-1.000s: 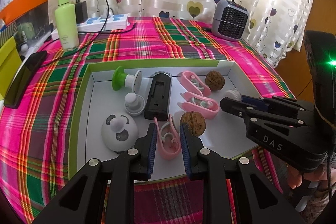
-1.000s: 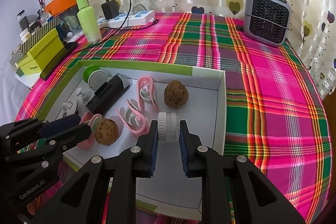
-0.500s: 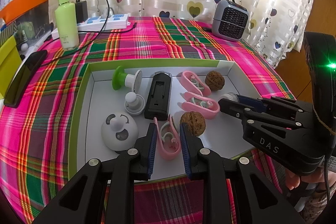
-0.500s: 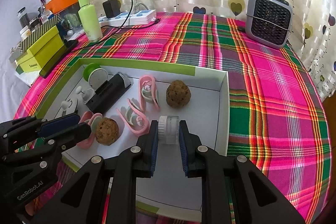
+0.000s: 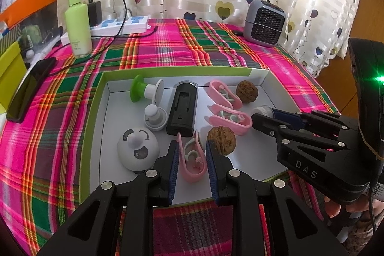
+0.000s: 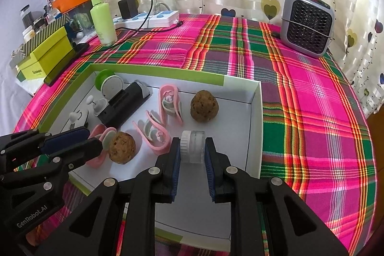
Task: Organize objects
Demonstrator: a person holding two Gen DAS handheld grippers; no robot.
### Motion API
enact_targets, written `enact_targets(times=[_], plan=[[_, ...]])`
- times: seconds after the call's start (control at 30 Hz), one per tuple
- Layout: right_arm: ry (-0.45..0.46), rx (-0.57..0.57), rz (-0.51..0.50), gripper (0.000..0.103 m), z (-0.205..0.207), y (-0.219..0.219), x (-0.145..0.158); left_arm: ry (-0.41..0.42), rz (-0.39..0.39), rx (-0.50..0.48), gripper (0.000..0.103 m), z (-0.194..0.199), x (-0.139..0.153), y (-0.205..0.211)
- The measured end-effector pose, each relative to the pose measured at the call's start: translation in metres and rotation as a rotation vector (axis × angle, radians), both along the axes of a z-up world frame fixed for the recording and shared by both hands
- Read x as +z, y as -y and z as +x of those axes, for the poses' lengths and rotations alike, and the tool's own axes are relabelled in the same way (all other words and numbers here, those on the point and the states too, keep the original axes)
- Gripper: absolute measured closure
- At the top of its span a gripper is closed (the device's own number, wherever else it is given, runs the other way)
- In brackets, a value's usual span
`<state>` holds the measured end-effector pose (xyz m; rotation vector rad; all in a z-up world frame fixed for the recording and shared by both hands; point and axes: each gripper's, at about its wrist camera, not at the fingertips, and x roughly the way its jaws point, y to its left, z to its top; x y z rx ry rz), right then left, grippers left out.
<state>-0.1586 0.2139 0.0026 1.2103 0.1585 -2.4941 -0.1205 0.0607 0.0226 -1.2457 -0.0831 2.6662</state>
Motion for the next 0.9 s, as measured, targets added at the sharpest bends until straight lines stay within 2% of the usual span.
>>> enact_targets(times=[0.07,0.23,0.43,0.9], plan=[[-0.007,0.0,0.004,0.073,0.001,0.0,0.001,0.004,0.002,0.002,0.08,0.0,-0.001,0.001],[-0.013,0.0,0.016,0.07,0.003,0.002,0.001,0.006,0.006,0.006,0.076,0.0,-0.001,0.002],[-0.021,-0.001,0.016,0.06,0.006,0.003,0.003,0.0,0.004,0.007,0.068,0.002,0.0,0.003],[-0.044,-0.042,0.005,0.06,0.018,-0.003,0.013,-0.017,-0.008,0.023,0.065,0.011,0.009,0.003]])
